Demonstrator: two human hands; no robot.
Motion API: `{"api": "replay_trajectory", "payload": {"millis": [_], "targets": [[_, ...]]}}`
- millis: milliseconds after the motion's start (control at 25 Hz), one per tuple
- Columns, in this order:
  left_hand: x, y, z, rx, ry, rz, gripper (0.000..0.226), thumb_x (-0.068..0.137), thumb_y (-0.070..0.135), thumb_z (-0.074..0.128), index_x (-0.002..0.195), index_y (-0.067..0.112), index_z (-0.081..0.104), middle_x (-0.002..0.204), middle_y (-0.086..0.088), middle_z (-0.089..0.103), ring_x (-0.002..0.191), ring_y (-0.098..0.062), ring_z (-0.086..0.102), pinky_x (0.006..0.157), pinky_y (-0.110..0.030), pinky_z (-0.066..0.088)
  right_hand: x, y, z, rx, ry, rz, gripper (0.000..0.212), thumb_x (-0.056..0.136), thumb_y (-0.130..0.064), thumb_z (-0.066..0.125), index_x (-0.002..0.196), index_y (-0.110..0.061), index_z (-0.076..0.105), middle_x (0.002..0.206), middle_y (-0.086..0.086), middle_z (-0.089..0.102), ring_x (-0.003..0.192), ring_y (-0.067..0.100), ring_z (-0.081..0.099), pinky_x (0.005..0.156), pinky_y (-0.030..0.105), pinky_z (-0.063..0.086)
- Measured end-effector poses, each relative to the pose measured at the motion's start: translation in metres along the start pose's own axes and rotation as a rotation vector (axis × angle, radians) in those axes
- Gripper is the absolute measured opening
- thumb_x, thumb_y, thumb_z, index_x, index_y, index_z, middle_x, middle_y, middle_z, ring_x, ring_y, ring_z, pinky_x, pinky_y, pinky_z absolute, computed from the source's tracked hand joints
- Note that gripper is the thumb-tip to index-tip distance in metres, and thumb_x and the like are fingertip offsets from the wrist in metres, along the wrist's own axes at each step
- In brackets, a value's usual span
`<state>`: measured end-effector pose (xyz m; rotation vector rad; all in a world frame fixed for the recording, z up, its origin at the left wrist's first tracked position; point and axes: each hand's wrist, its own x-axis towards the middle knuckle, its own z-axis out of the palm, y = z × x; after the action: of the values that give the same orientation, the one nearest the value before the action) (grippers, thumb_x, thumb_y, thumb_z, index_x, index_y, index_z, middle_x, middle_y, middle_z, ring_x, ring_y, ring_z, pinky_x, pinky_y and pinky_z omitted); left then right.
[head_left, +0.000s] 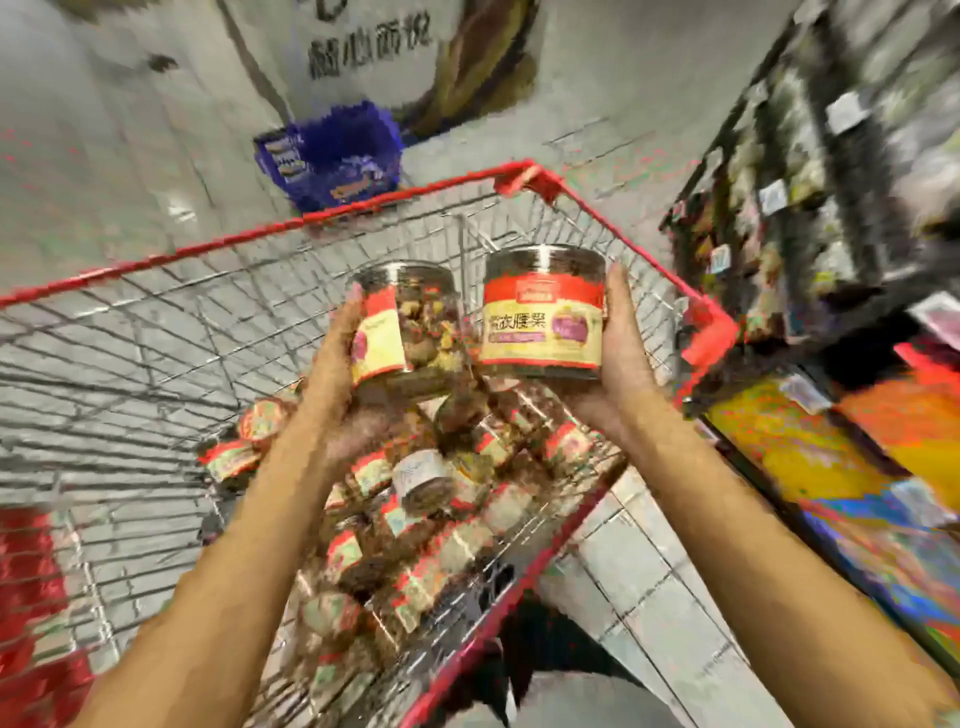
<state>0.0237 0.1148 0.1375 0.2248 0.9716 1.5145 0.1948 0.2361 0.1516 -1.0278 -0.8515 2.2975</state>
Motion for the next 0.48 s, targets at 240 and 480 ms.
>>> {"api": "replay_trajectory", "payload": {"millis": [240,480], "targets": [[0.021,-0.076,0.197,0.148,-0.454,-0.163,0.053,0.047,0.054,0.077,0.081,0.013,0.076,0.085,0.000,0.072,0.078,-0.014,0.068,0.087,-0.036,0.055,-0.149,-0.066,-0.148,0.288,0.334,-0.401,0.075,0.088,-0.068,0.020,0.104,-0.012,0.068,0.098,0.012,0.072,0.090,0.026,0.068,0.082,0.038,0.055],[0.059,-0.211,0.346,0.241,-0.663,-0.327,0.057,0.070,0.055,0.058,0.107,0.013,0.067,0.088,-0.006,0.071,0.074,-0.019,0.069,0.069,-0.045,0.059,-0.249,-0.105,-0.308,0.422,0.642,-0.595,0.060,0.092,-0.064,0.024,0.101,-0.021,0.065,0.079,0.001,0.075,0.071,0.017,0.072,0.063,0.030,0.058]]}}
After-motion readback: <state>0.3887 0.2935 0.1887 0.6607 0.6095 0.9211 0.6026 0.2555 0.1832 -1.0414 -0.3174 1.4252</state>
